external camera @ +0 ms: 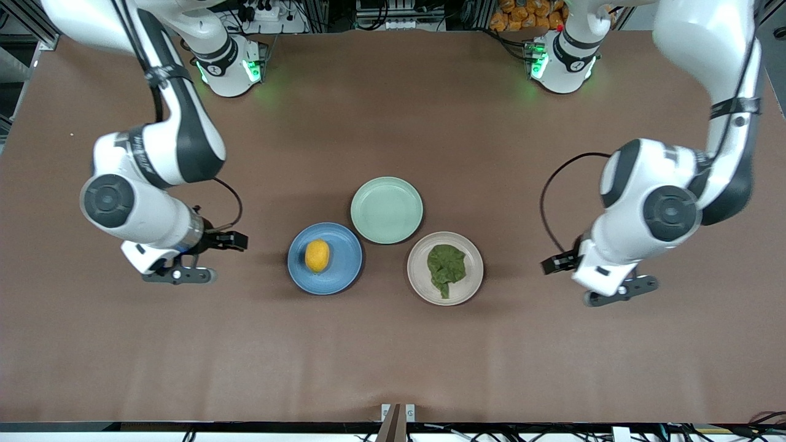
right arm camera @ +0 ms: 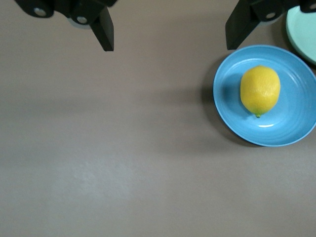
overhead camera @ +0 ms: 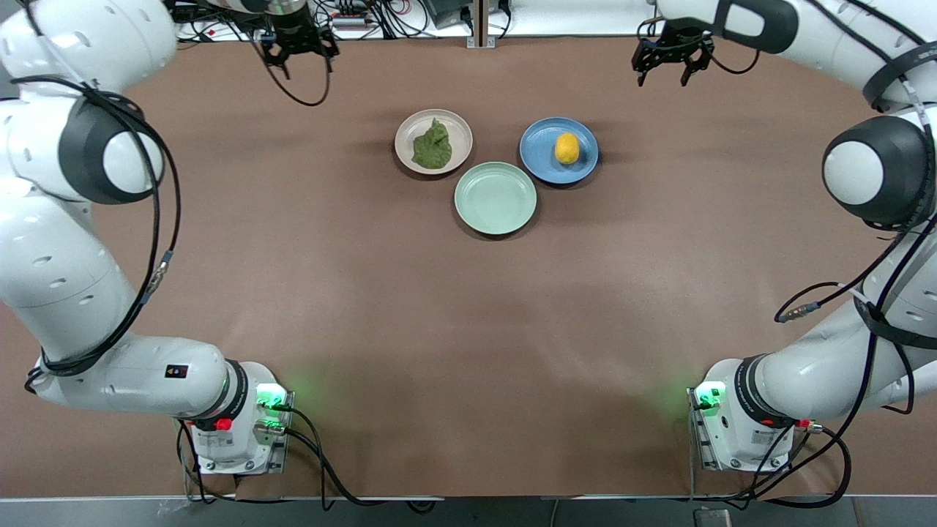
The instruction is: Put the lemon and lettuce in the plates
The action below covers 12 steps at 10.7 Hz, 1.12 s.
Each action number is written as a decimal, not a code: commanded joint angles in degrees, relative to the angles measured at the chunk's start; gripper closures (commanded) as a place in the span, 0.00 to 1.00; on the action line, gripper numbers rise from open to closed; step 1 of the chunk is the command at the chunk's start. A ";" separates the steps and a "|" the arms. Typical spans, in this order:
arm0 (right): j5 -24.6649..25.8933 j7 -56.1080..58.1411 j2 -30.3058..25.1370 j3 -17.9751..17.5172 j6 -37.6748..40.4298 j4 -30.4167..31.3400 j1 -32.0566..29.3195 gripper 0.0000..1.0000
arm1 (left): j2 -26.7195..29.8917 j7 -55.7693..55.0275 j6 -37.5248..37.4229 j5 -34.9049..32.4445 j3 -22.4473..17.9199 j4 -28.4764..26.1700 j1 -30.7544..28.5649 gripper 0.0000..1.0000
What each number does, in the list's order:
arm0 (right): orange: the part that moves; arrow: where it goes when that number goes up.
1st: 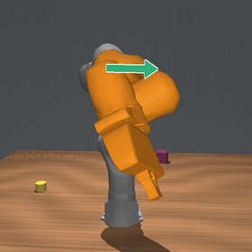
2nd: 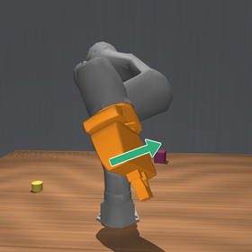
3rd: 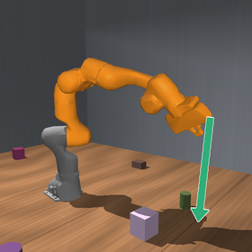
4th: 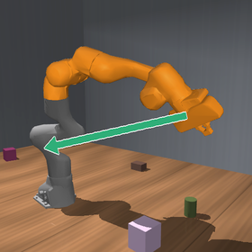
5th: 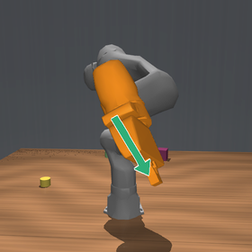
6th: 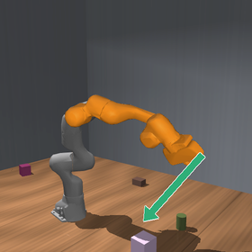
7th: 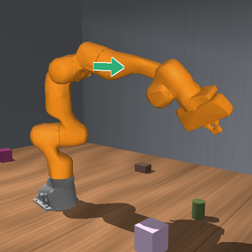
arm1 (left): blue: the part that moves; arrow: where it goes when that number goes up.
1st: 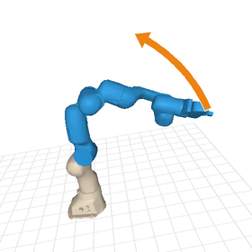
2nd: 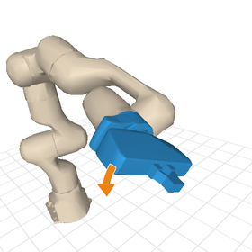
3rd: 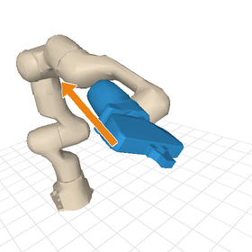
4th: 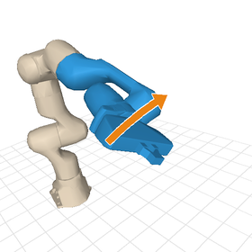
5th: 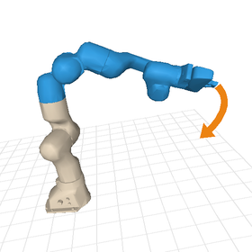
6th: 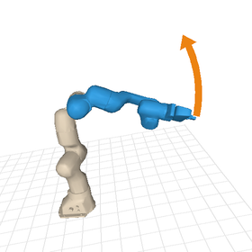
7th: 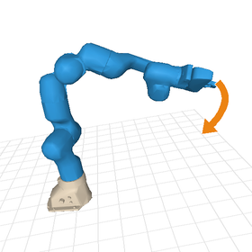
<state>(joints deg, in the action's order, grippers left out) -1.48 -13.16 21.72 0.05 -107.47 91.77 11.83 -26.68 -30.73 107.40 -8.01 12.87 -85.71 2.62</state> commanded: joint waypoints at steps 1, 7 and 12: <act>-2.12 5.49 -5.26 -0.40 0.42 5.24 -2.95 0.00 | 12.57 4.51 0.09 0.98 -2.30 -16.35 -0.17 0.00; -2.12 10.87 -12.83 -0.23 0.42 11.40 -7.96 0.00 | 27.30 9.90 -3.52 7.39 -13.05 -29.18 5.56 0.00; -2.12 10.88 -18.72 -0.23 4.01 13.78 -11.04 0.00 | 26.34 10.25 -3.34 8.89 -9.09 -16.45 0.63 0.00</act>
<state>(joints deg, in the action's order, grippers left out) -2.26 -3.52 6.63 0.41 -104.66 102.81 2.63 0.53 -21.61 104.62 -0.31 2.90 -106.76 4.44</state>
